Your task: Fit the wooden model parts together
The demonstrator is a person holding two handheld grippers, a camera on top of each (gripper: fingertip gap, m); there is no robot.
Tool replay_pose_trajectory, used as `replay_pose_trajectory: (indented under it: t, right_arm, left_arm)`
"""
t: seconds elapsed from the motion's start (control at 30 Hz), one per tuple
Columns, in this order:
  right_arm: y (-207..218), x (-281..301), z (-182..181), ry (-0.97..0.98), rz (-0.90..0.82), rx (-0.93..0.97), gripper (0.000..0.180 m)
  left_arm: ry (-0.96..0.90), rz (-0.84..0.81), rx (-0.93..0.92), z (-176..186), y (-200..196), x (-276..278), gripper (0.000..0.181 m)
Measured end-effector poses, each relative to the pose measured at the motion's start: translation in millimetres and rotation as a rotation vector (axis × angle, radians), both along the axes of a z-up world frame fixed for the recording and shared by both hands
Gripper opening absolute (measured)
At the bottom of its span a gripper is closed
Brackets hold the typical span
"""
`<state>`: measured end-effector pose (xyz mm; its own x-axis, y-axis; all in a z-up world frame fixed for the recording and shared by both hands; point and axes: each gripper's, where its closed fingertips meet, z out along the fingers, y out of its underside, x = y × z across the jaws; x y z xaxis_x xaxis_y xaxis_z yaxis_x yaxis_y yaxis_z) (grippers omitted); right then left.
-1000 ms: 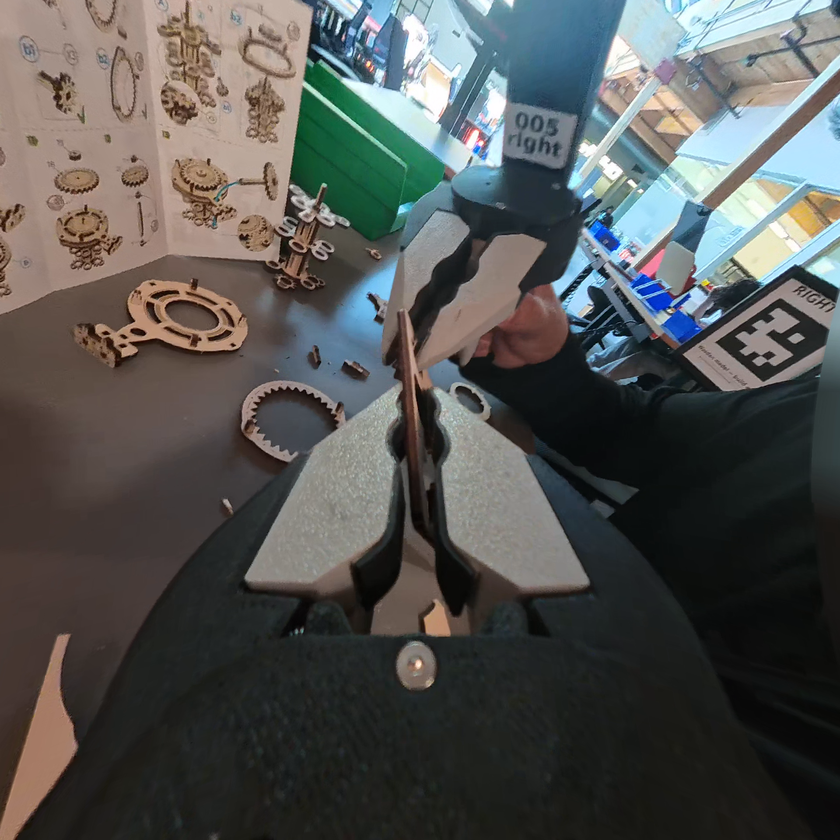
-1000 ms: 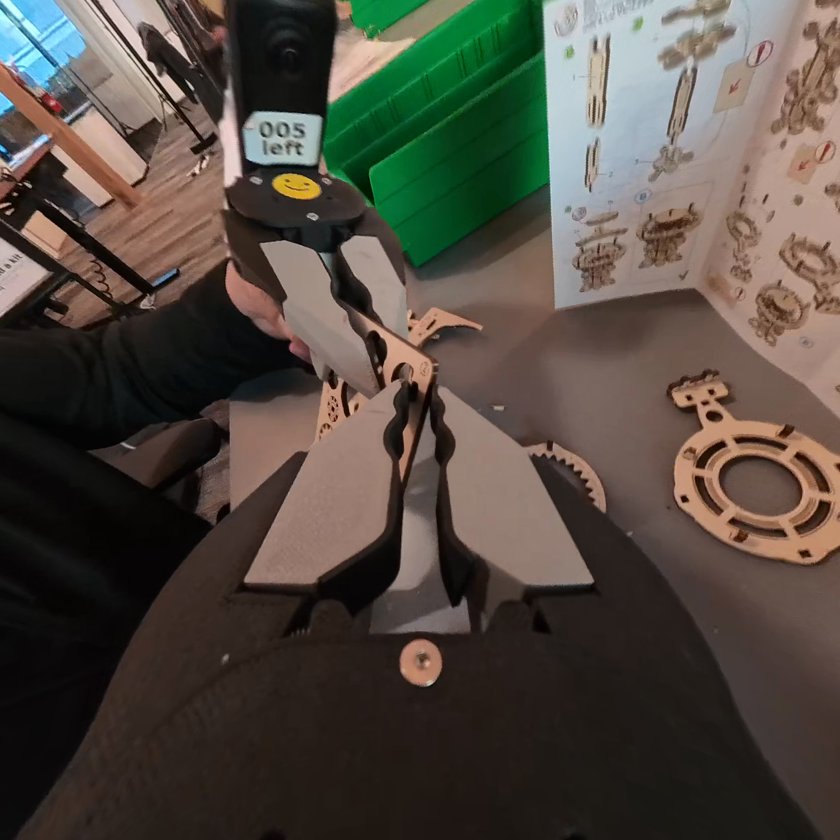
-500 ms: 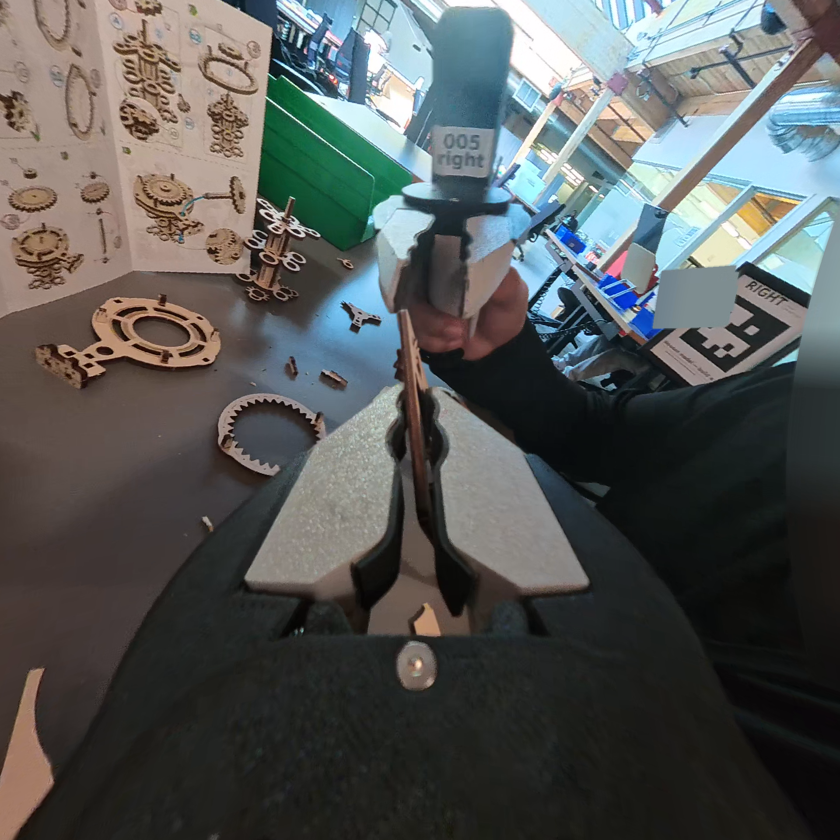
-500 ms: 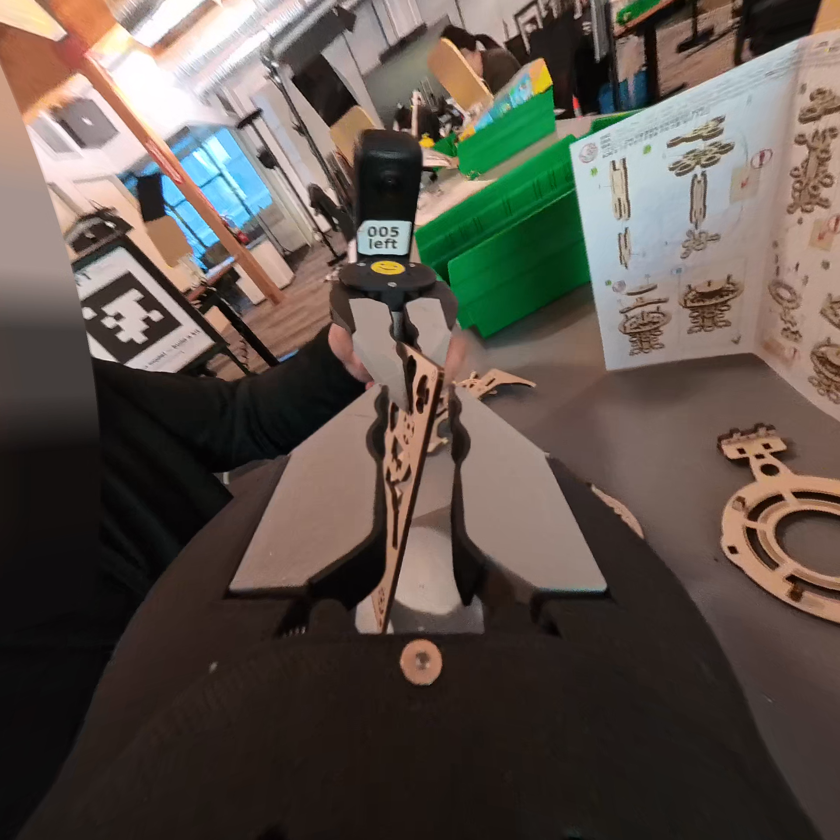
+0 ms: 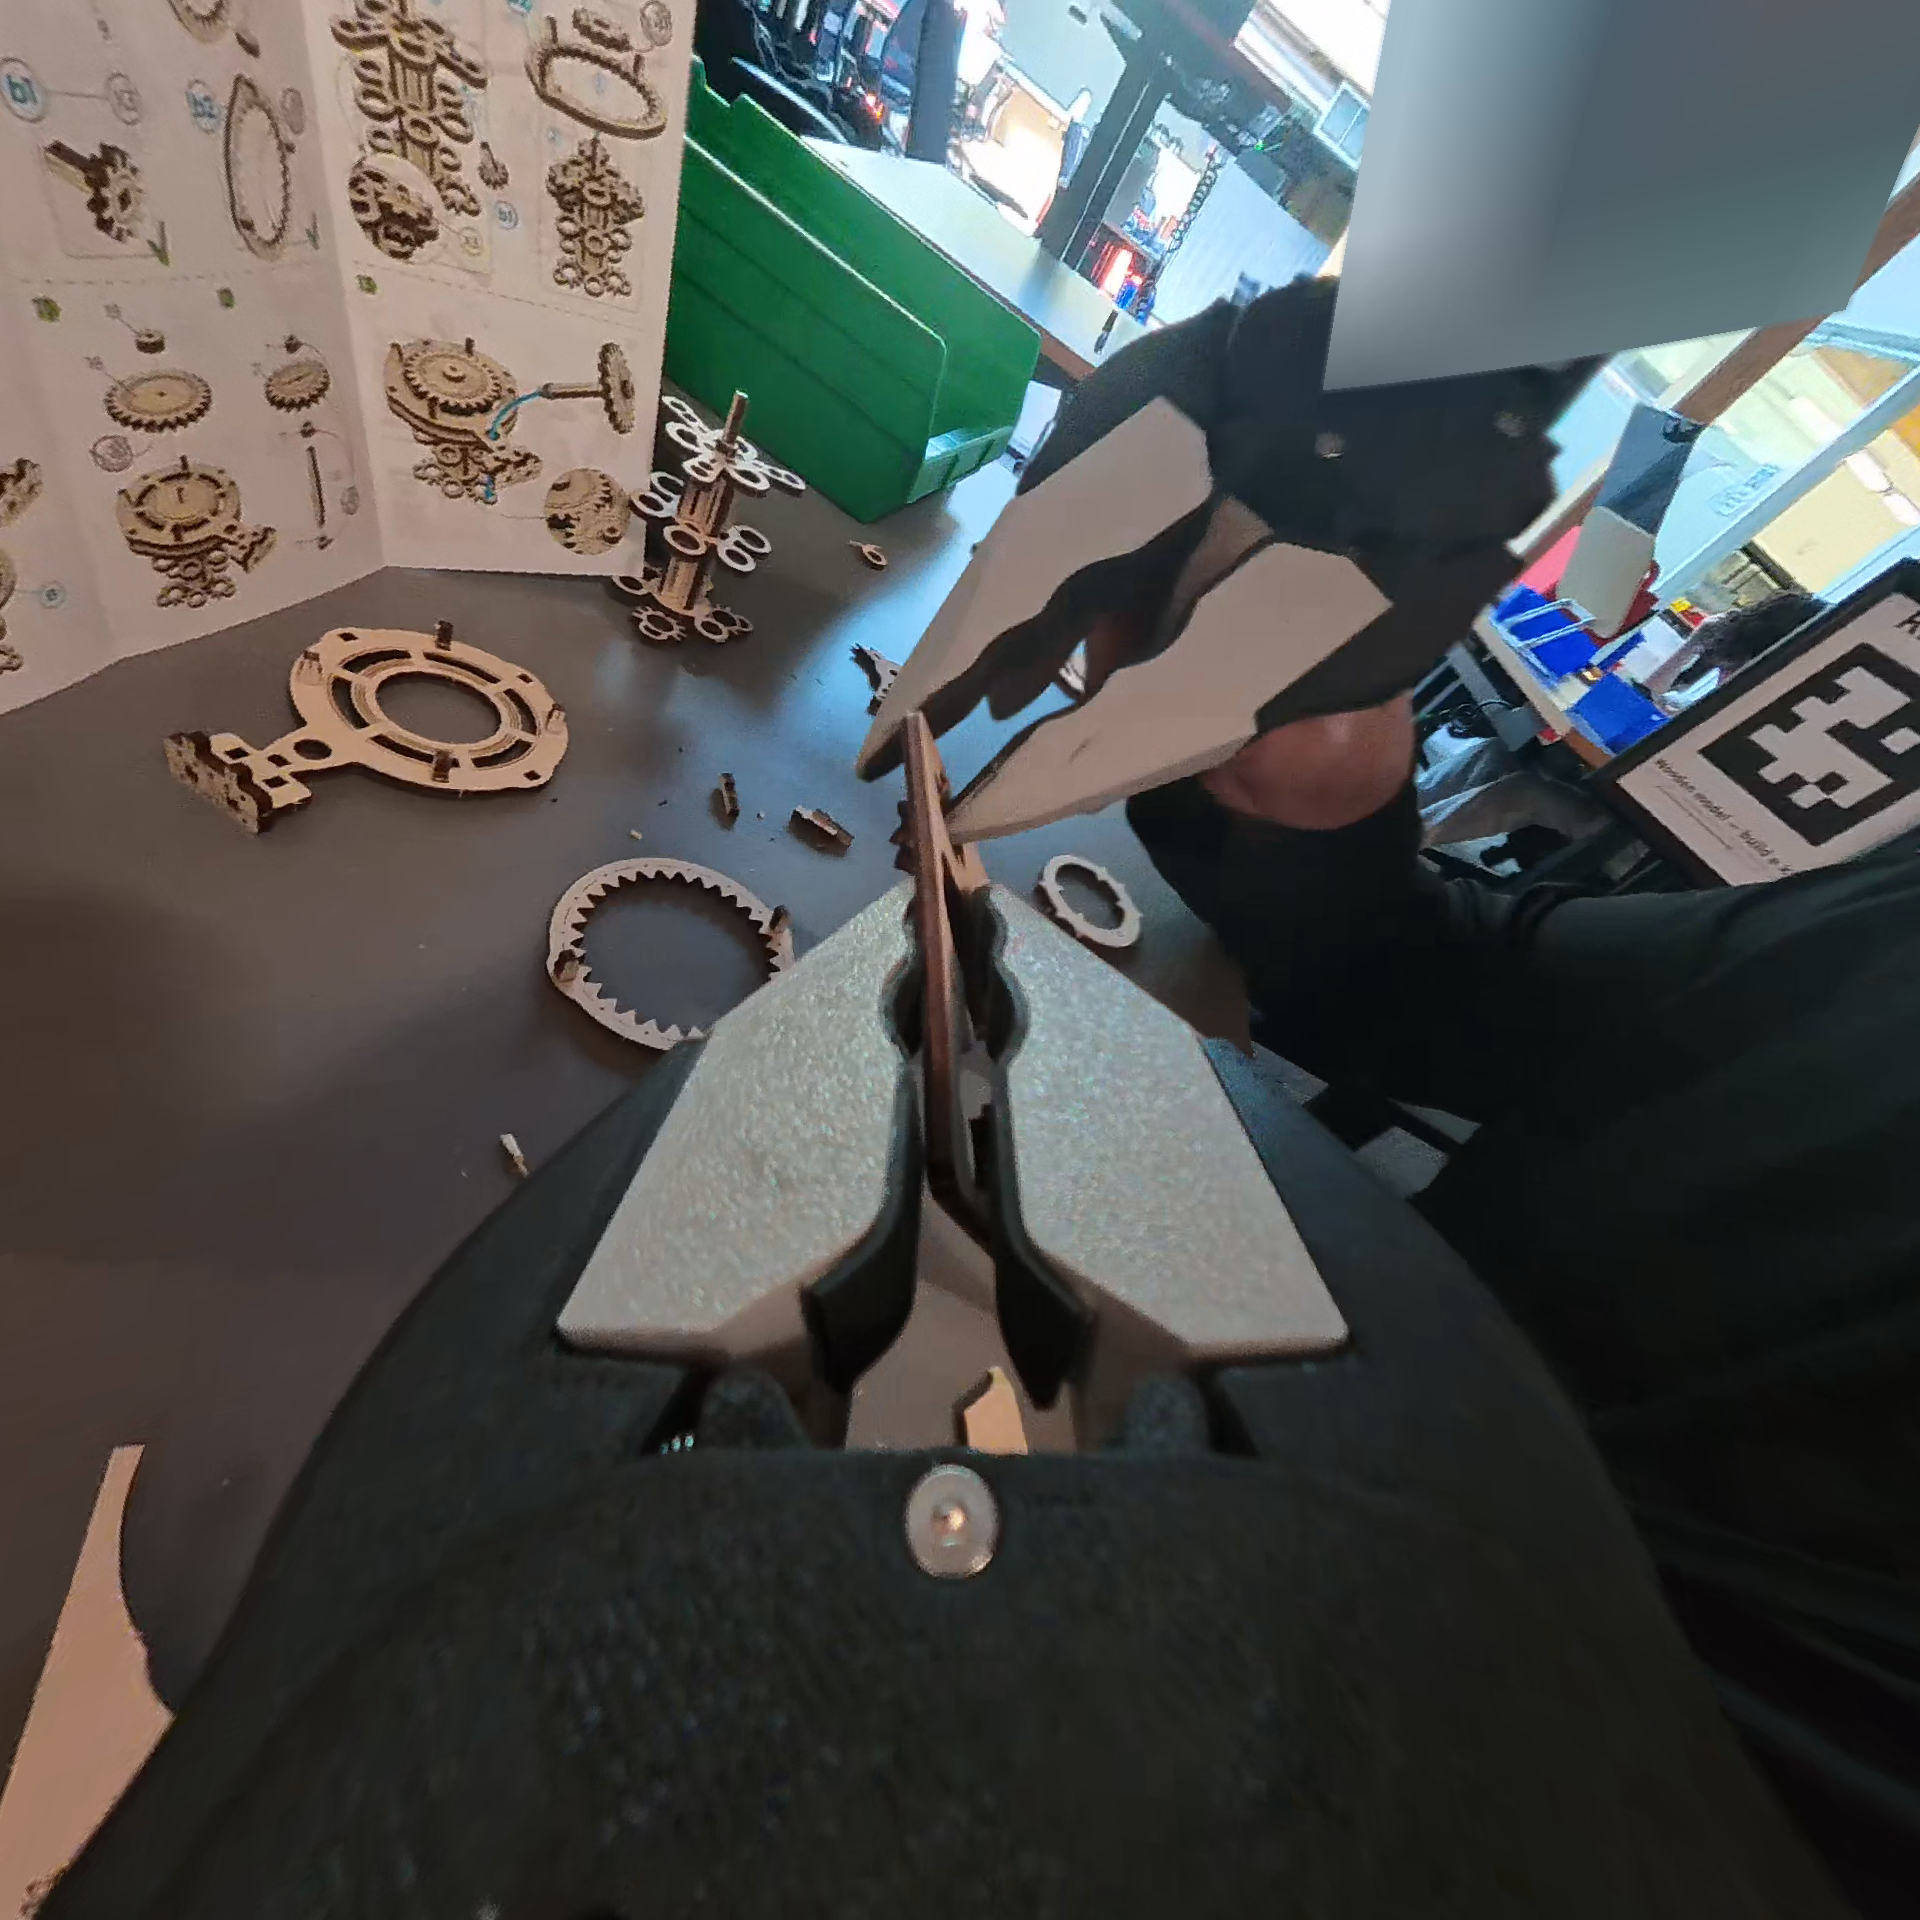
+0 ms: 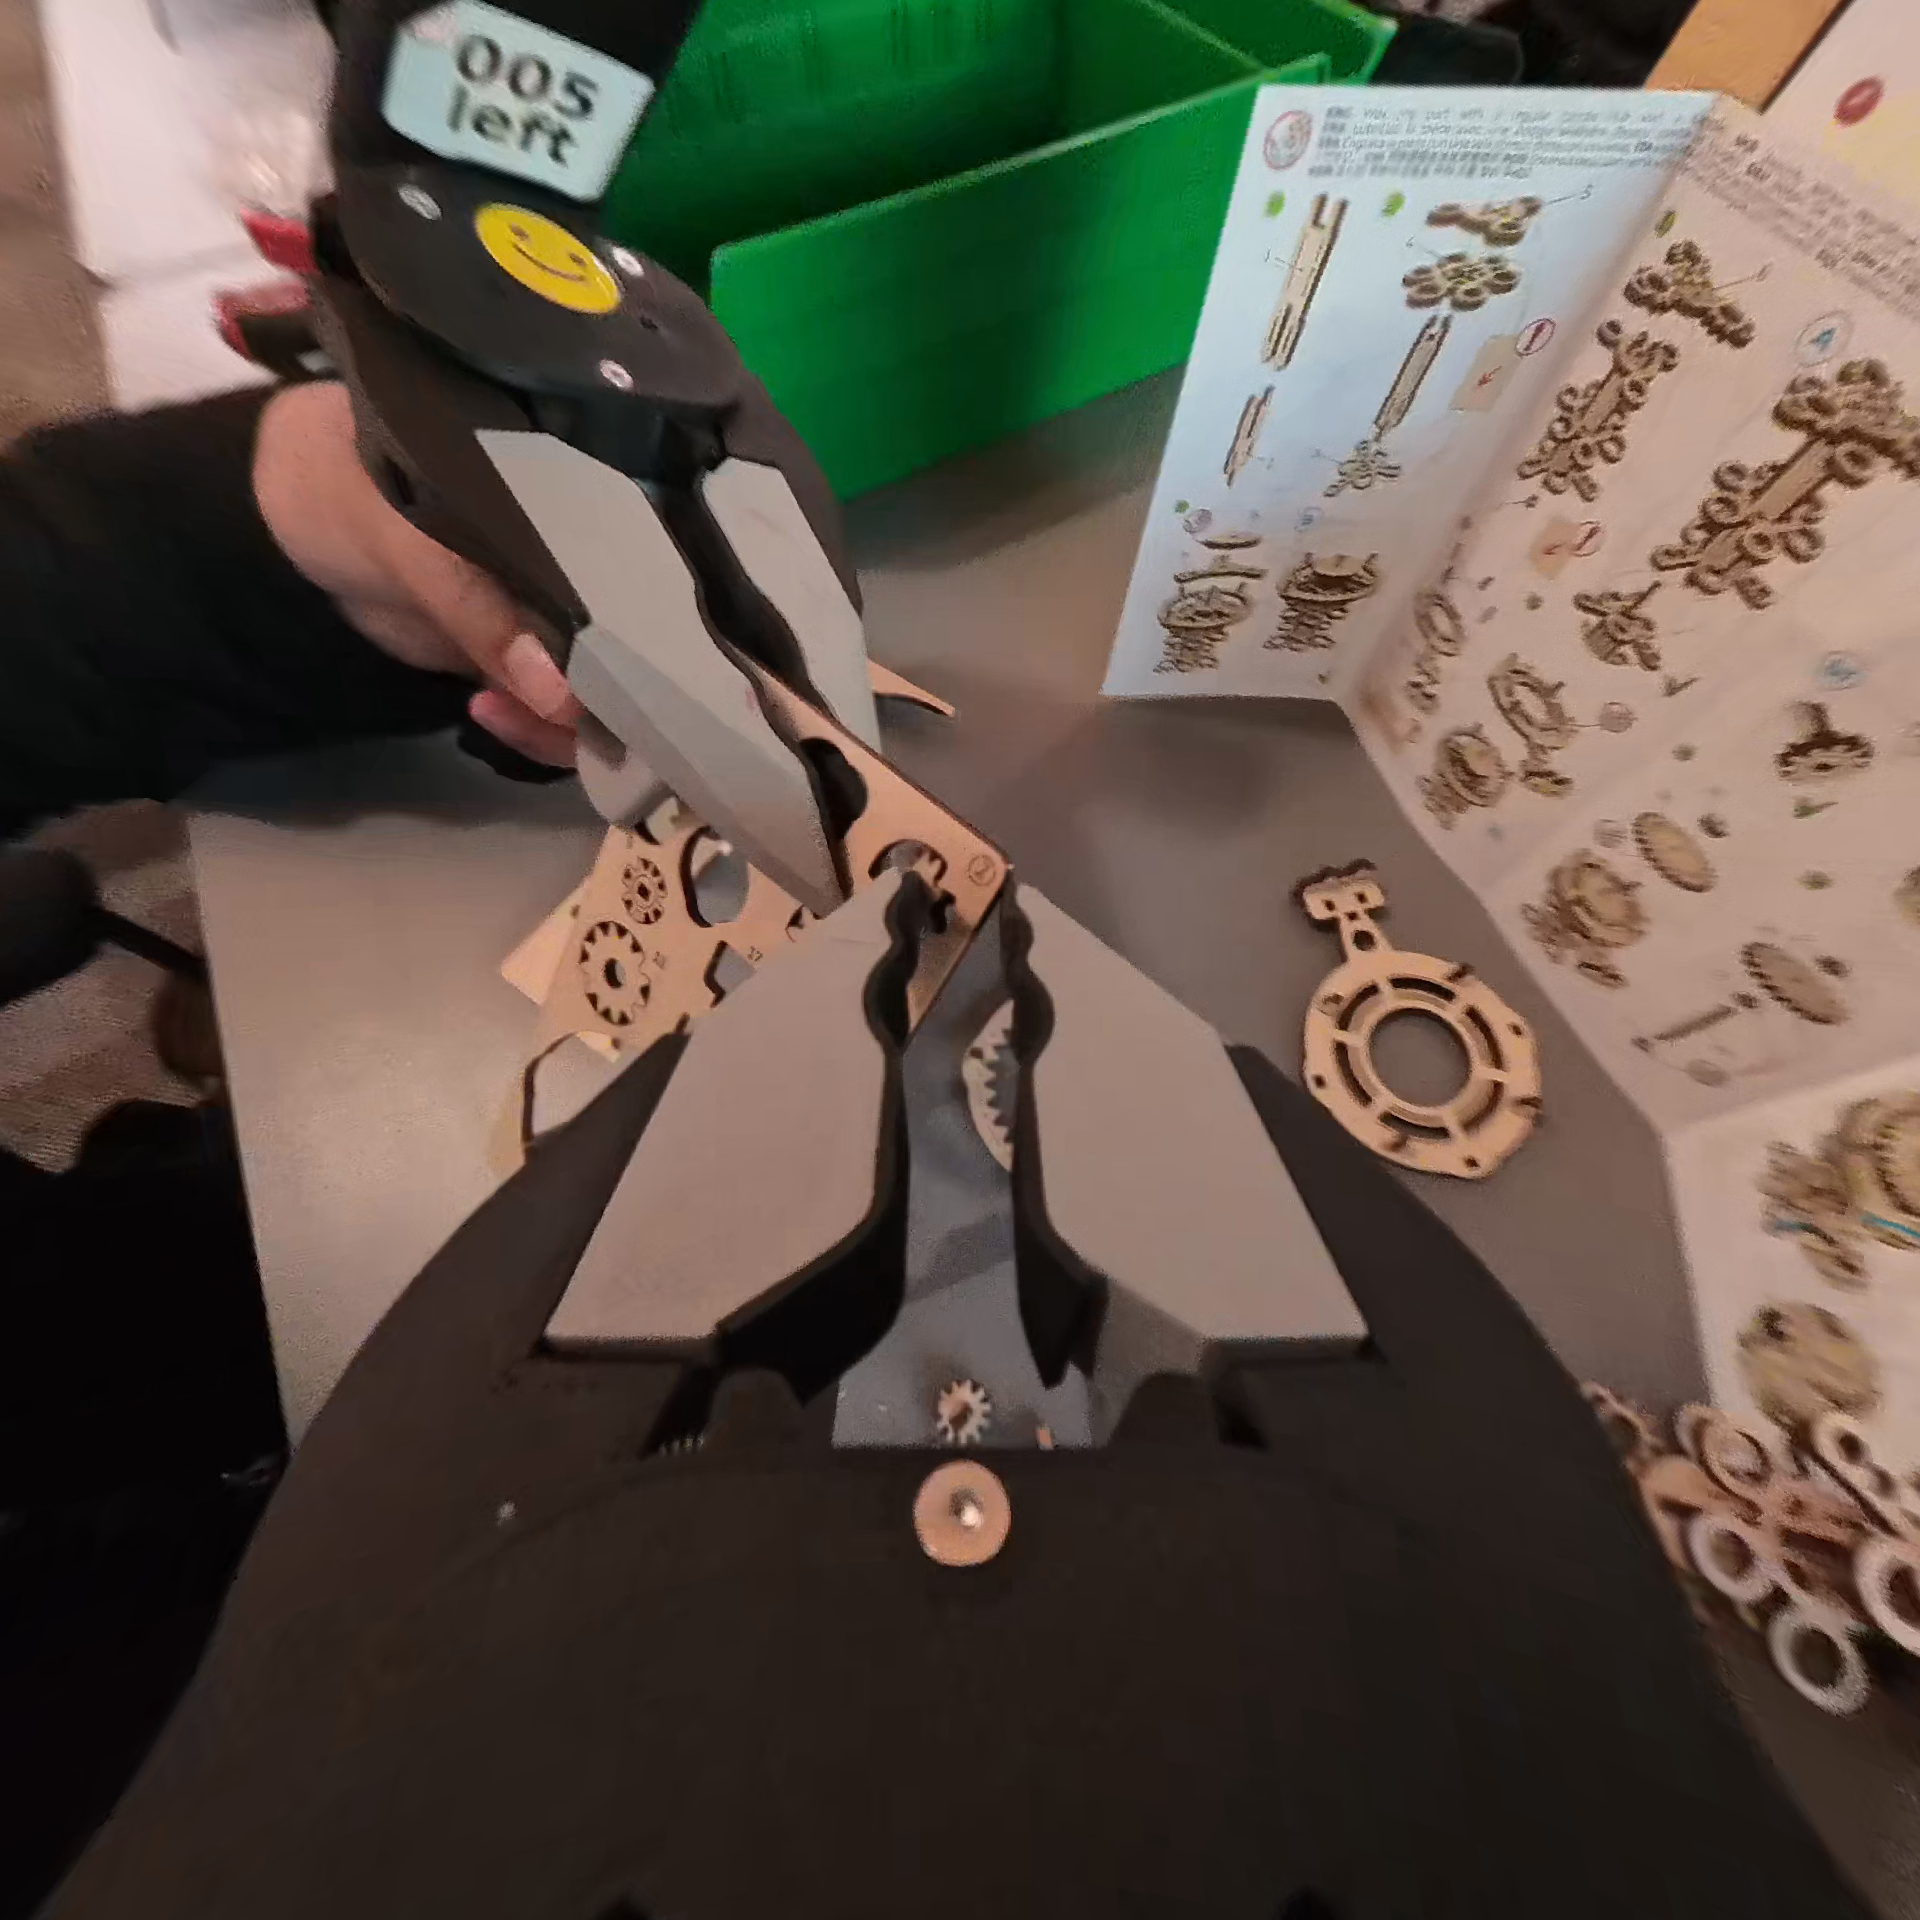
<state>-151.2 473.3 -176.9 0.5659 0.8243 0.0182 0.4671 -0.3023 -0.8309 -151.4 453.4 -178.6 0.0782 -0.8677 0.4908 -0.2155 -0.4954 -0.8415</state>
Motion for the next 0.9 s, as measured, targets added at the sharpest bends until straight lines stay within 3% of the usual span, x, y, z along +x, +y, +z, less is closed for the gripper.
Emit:
replay_pose_trajectory:
  t: [0.13, 0.3, 0.43, 0.6, 0.7, 0.9]
  right_arm:
    - [4.9, 2.8, -3.8, -0.228, -0.095, -0.005, 0.015]
    - [16.0, -4.3, 8.6, -0.406, -0.151, 0.172, 0.014]
    - [7.3, -13.6, 25.2, -0.147, 0.032, 0.272, 0.015]
    - [-29.7, -10.8, 35.8, 0.223, 0.393, 0.080, 0.032]
    - [-45.1, -6.0, 43.5, 0.389, 0.559, -0.024, 0.042]
    - [-62.1, -10.3, 58.4, 0.606, 0.758, -0.162, 0.060]
  left_arm:
    - [0.029, 0.039, 0.015, -1.7, 3.2, 1.2, 0.002]
    - [-0.017, 0.062, 0.032, 8.2, 9.9, -6.7, 0.001]
    - [-0.135, -0.035, -0.038, 22.6, 2.1, -11.3, 0.000]
    - [-0.214, -0.259, 0.005, 31.9, -34.6, -7.9, 0.000]
    - [-0.262, -0.308, 0.029, 38.1, -39.3, -12.2, 0.000]
    - [-0.321, -0.376, 0.030, 46.7, -46.7, -19.1, 0.000]
